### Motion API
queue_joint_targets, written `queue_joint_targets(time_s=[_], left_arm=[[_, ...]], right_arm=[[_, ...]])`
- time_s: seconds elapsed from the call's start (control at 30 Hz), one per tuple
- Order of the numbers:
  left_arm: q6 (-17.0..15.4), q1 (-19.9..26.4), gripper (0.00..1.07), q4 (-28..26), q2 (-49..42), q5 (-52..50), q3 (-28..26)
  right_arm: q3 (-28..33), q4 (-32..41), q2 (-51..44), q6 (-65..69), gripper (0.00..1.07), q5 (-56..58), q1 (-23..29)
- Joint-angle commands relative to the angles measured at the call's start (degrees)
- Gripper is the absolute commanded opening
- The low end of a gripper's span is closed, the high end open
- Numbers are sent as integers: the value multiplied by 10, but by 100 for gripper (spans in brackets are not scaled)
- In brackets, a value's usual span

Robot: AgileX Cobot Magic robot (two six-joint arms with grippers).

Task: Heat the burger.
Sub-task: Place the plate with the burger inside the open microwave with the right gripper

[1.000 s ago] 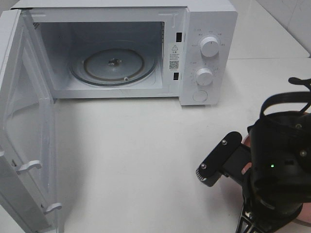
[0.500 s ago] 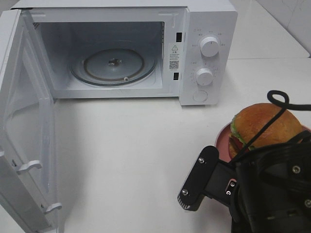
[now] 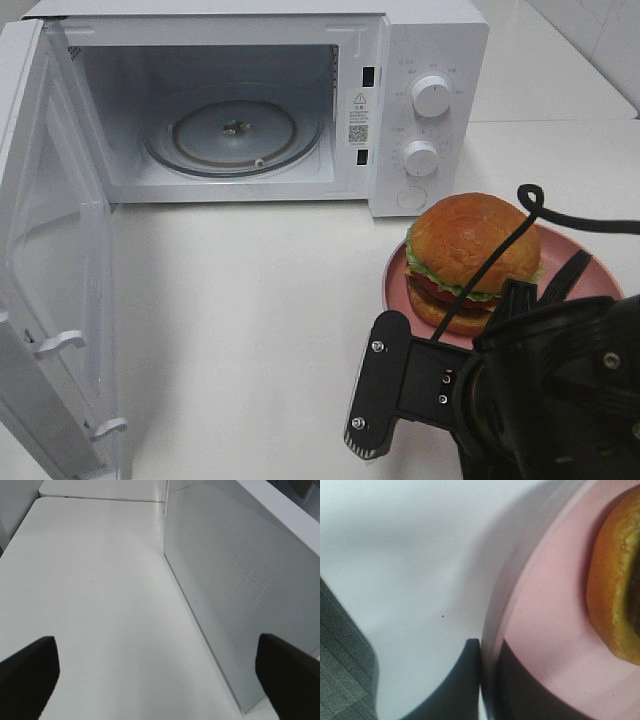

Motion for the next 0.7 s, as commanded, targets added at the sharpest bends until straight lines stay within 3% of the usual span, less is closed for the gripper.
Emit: queue_joint_targets(time_s=[0.03, 0.7], left_arm=[[-2, -1, 100, 1, -8, -8, 1], [-2, -1, 100, 1, -8, -8, 1]], right_arm=[[-6, -53, -5, -21, 0, -1, 1], [-6, -117, -5, -174, 0, -130, -1]])
